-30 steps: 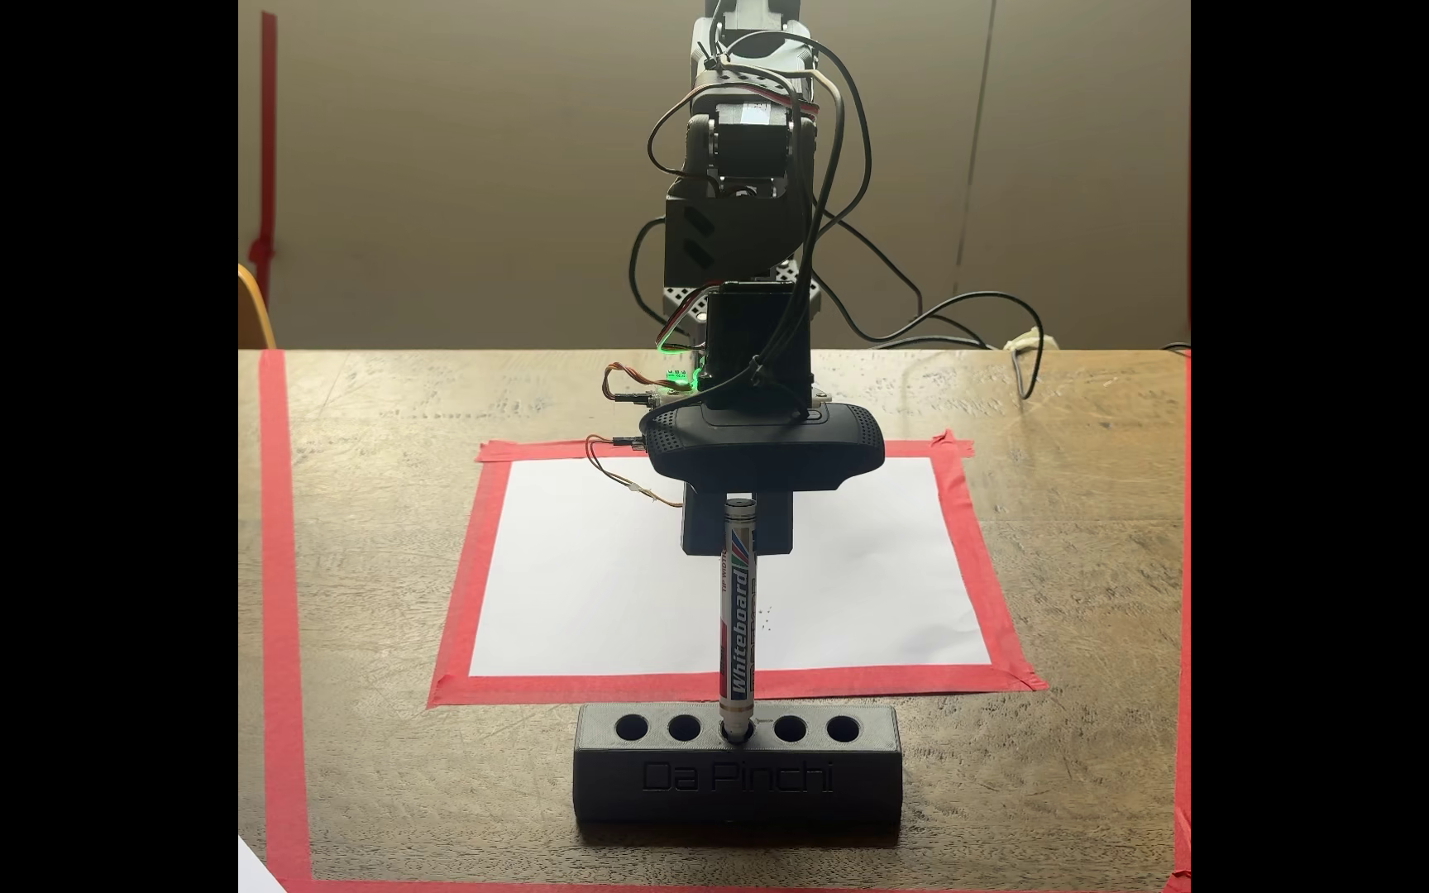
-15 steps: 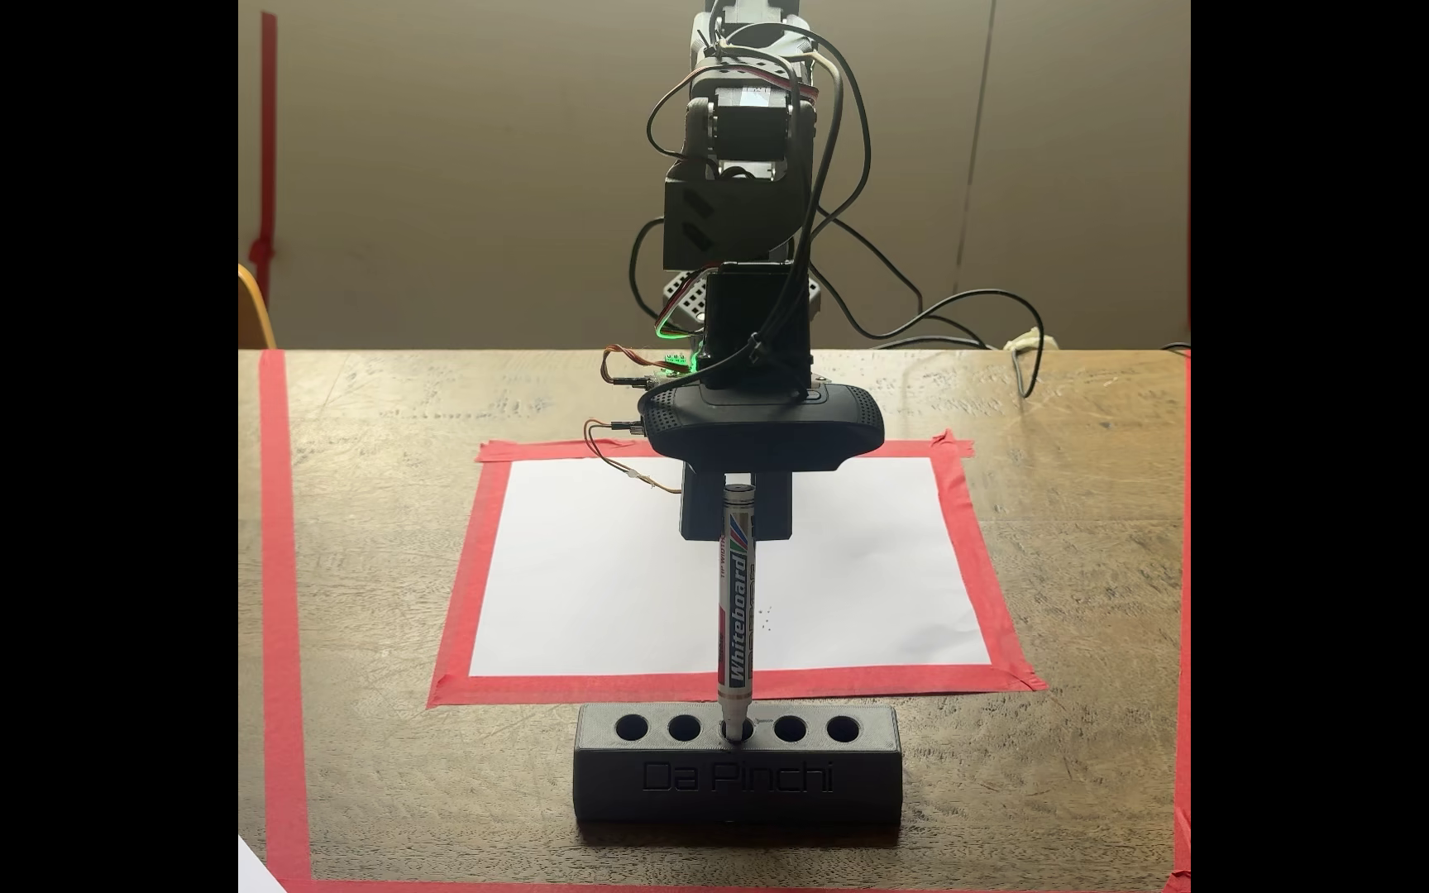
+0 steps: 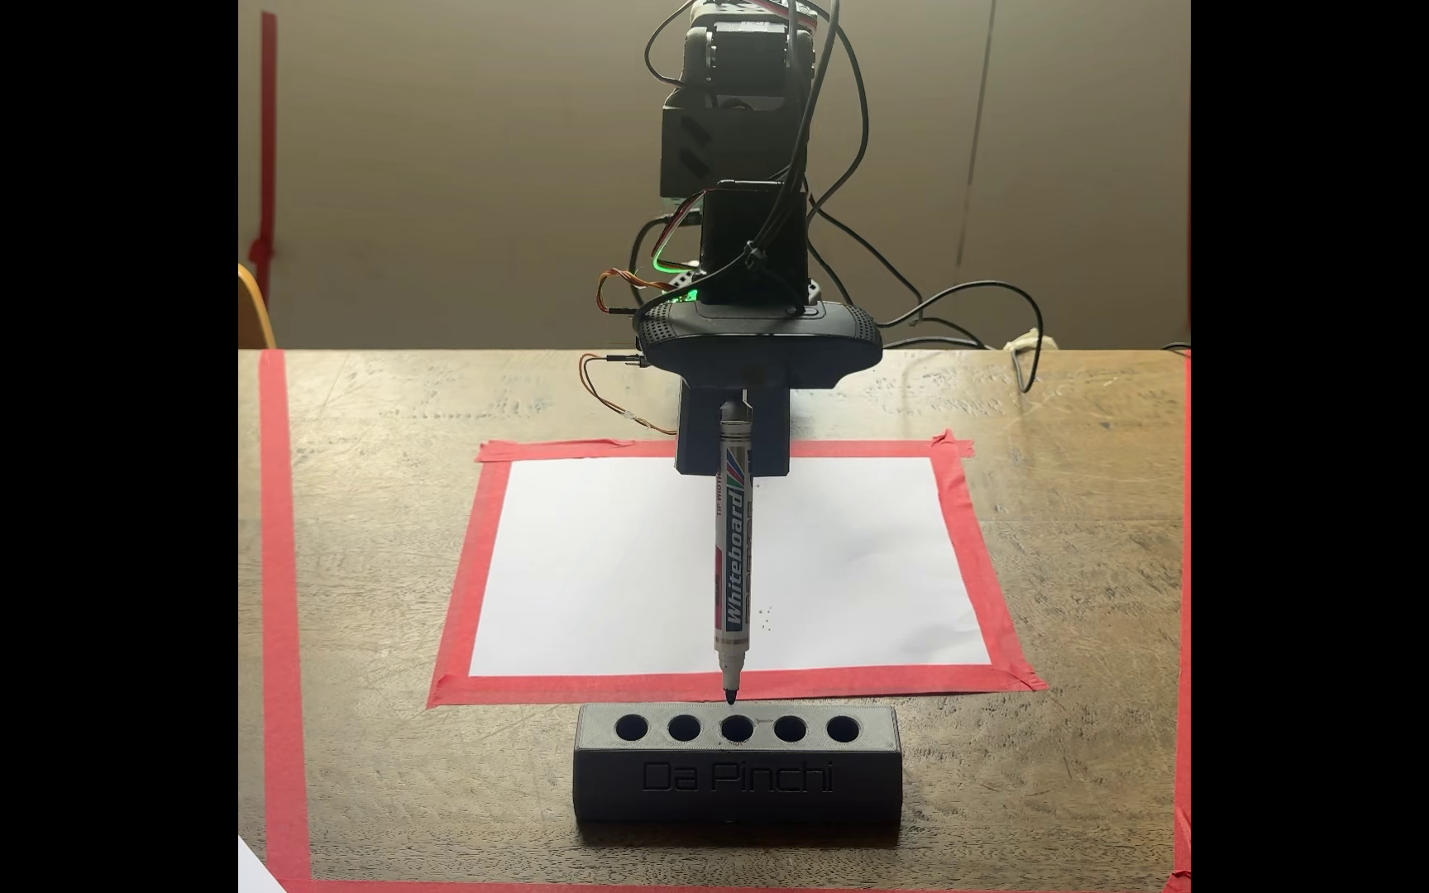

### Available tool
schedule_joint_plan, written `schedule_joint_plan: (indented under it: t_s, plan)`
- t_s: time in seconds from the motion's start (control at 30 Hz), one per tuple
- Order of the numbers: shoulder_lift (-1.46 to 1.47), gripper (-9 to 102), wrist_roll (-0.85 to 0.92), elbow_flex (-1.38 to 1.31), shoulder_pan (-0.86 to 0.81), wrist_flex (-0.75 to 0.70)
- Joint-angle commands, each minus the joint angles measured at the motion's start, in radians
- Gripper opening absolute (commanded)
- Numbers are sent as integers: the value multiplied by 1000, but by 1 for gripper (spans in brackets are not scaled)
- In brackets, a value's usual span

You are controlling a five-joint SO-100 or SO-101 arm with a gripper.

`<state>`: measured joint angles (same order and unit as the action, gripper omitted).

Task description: Pick up a pen

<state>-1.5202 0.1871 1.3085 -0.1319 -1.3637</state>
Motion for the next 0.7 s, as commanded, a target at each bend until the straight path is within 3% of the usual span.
schedule_joint_plan:
  t_s: [0.0, 0.27, 0.67]
  plan:
    - [-149, -1, 6, -51, -14, -41]
    - [-186, -1, 6, -38, -14, -169]
    - [-176, -1, 8, -37, -5, -235]
